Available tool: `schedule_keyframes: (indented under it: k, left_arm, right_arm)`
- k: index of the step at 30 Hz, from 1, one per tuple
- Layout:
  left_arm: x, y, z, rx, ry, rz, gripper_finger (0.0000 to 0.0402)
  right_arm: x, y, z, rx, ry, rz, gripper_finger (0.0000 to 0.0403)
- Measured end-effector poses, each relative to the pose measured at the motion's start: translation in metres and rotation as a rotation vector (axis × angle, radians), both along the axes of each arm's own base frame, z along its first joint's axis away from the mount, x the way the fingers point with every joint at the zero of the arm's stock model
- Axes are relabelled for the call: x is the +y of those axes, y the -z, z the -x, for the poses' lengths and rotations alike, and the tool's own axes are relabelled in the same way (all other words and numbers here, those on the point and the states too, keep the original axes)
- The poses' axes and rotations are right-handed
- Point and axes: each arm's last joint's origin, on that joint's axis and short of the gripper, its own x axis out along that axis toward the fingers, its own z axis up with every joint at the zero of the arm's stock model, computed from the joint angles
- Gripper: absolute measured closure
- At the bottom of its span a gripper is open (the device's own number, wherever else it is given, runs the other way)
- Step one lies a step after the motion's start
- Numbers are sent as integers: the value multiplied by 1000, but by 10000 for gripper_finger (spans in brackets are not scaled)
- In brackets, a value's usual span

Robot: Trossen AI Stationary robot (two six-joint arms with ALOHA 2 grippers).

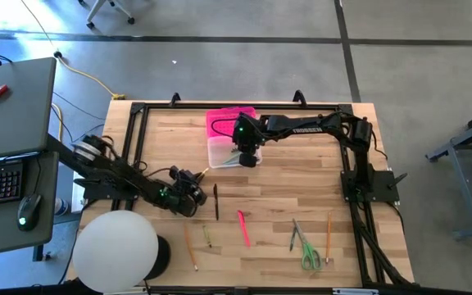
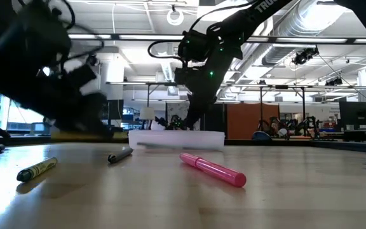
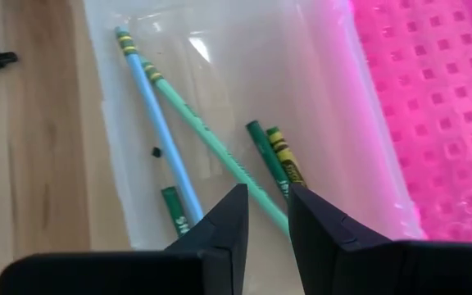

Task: Pick & place school supplies into a supply box
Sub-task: Put the yellow pen into the pink supply box

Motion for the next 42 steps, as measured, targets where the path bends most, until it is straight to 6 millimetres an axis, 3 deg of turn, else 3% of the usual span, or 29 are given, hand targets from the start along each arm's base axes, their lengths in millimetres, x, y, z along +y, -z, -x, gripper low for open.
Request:
schedule_keyframes:
  k: [6, 10, 18, 25, 29, 34, 38, 42]
  left_arm:
    - [1, -41, -1, -73, 30, -78, 356]
    - [9, -59, -6, -48, 8, -172, 354]
    - [70, -68, -36, 26, 26, -88, 352]
    - [122, -89, -71, -2, 202, -44, 351]
    - [142, -84, -94, 26, 273, -28, 351]
    - [151, -59, -124, 107, 352, -3, 351]
    - [154, -44, -141, 150, 364, -9, 337]
    - [155, -44, -146, 185, 378, -28, 295]
  right_arm:
    - [13, 0, -3, 7, -34, -7, 336]
    - [28, 4, 1, 92, -64, -26, 336]
    - [60, 5, 6, 230, -15, 90, 336]
    - [80, -27, 9, 137, 18, 250, 336]
    - [89, -53, 21, 86, 69, 263, 336]
    - [106, -77, 33, 26, 80, 247, 336]
    - [119, -79, 37, 37, 82, 254, 336]
    - [132, -75, 39, 67, 56, 222, 336]
